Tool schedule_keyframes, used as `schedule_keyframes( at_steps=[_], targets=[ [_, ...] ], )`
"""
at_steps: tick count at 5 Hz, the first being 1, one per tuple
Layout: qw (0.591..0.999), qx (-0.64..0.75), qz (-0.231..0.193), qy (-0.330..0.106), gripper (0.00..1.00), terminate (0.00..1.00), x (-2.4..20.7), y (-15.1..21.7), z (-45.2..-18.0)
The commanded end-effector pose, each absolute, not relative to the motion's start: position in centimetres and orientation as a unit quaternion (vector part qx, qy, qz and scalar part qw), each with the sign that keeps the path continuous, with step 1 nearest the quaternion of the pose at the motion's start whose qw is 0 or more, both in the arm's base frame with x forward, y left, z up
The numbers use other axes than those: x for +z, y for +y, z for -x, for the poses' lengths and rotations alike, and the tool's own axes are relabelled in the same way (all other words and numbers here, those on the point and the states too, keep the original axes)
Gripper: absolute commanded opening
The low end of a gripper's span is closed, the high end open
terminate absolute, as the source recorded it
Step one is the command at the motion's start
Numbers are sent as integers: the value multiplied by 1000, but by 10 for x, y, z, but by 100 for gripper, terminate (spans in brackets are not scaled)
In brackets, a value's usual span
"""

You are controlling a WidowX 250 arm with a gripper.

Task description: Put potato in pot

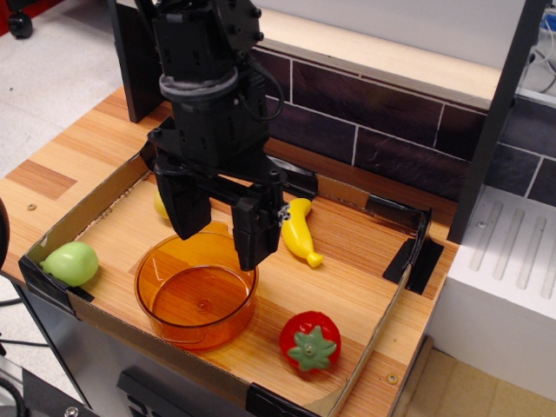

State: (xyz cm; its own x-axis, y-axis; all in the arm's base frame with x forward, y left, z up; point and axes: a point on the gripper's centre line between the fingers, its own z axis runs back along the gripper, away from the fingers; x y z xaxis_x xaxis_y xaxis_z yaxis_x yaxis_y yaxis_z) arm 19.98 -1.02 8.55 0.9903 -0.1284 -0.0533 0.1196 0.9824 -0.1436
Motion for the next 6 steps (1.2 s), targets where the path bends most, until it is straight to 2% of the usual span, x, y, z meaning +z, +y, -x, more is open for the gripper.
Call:
schedule_keyframes(
  at_steps=[1,2,3,4,5,6],
  targets=[
    [995,-62,70,31,100,0,86,-10,-200],
    [993,-93,67,38,100,0,96,2,-214],
    [991,-103,82,17,100,0,109,25,-232],
    [992,-97,84,14,100,0,123,51,-250],
    [990,-108,91,4,100,0,124,76,-266],
    [985,-141,101,12,100,0,123,100,-281]
  ],
)
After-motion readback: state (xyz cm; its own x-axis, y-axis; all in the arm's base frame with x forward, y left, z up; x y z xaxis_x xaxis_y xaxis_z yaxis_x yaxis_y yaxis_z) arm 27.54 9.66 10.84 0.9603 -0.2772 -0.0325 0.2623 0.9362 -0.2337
